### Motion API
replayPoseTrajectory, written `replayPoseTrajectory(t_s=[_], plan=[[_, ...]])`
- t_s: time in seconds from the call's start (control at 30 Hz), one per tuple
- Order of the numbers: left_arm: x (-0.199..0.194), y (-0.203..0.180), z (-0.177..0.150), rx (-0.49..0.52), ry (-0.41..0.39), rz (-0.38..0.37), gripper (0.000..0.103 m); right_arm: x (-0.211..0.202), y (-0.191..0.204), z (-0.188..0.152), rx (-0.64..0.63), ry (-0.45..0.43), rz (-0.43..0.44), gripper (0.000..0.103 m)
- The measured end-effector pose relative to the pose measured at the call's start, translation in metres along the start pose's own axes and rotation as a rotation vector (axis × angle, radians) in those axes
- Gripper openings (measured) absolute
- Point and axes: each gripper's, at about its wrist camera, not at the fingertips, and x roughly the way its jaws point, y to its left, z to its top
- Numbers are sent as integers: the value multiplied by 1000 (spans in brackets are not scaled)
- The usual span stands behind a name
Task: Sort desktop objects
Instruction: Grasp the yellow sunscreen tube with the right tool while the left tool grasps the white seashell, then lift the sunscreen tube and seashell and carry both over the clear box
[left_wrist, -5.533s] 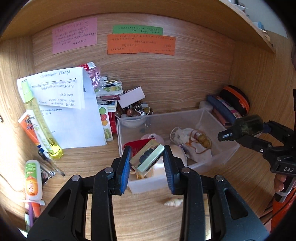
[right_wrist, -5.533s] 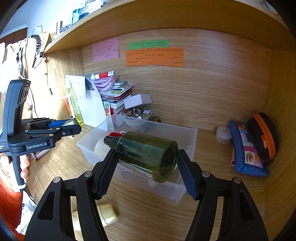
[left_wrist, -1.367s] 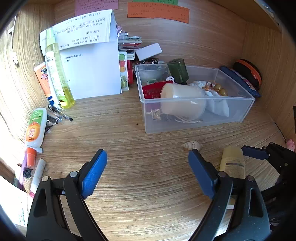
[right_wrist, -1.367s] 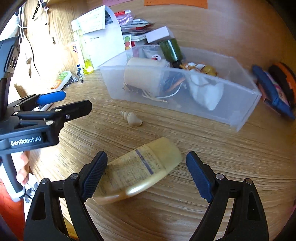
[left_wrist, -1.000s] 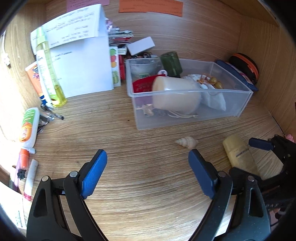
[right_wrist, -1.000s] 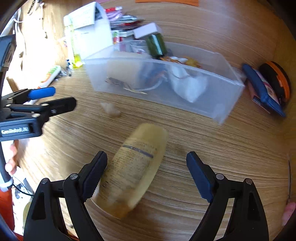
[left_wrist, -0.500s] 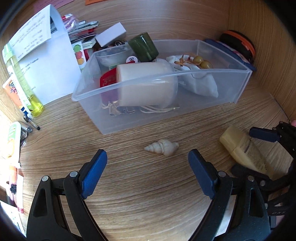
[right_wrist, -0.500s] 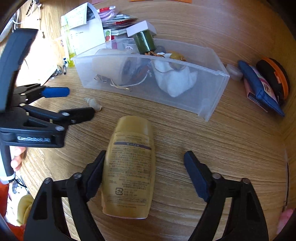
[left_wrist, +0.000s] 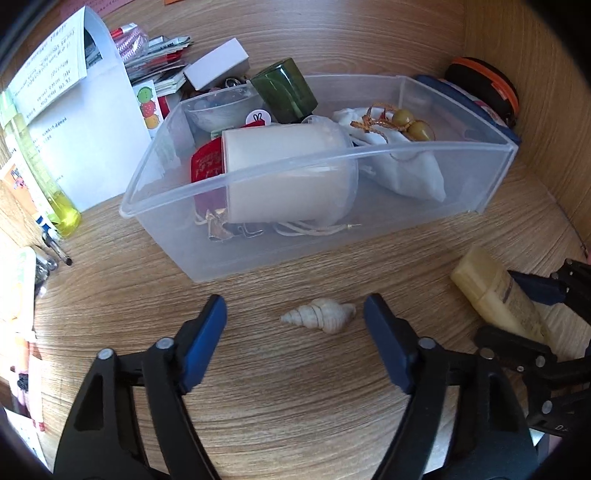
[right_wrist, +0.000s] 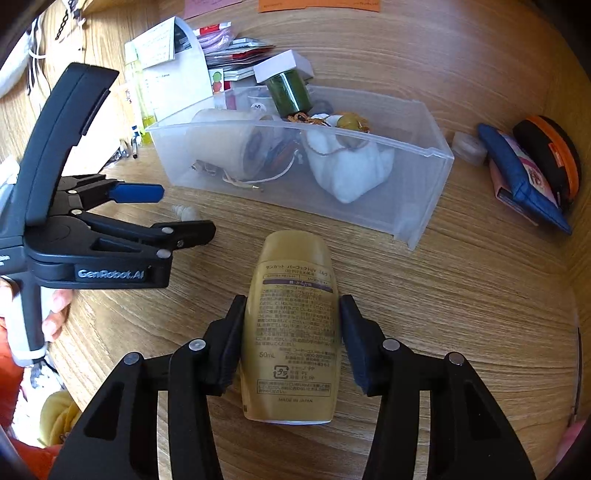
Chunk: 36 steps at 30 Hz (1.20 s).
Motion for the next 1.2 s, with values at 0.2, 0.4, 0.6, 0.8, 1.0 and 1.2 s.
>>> replayPoseTrajectory(t_s=[0.2,0.4,0.6,0.8,1.0,1.2], plan=[[1,4,-2,-7,-6,-34,58,-3,-6,0,21,0,31,45],[3,4,-2,4,-14,-39,46,-13,-10,3,33,-28,32,45],[2,7,-5,7,-19,-41,39,-19,-16,8,60,-43,46,46],[-2,12,-8,0,-30,-51,39,-25,-19,12,70,-59,49,45],[-20,19,-4,-9,-83,-58,39,-32,-19,18,65,-81,39,45],[-42,24,2,-12,-139,-75,39,-39,-21,24,67,-105,40,45]])
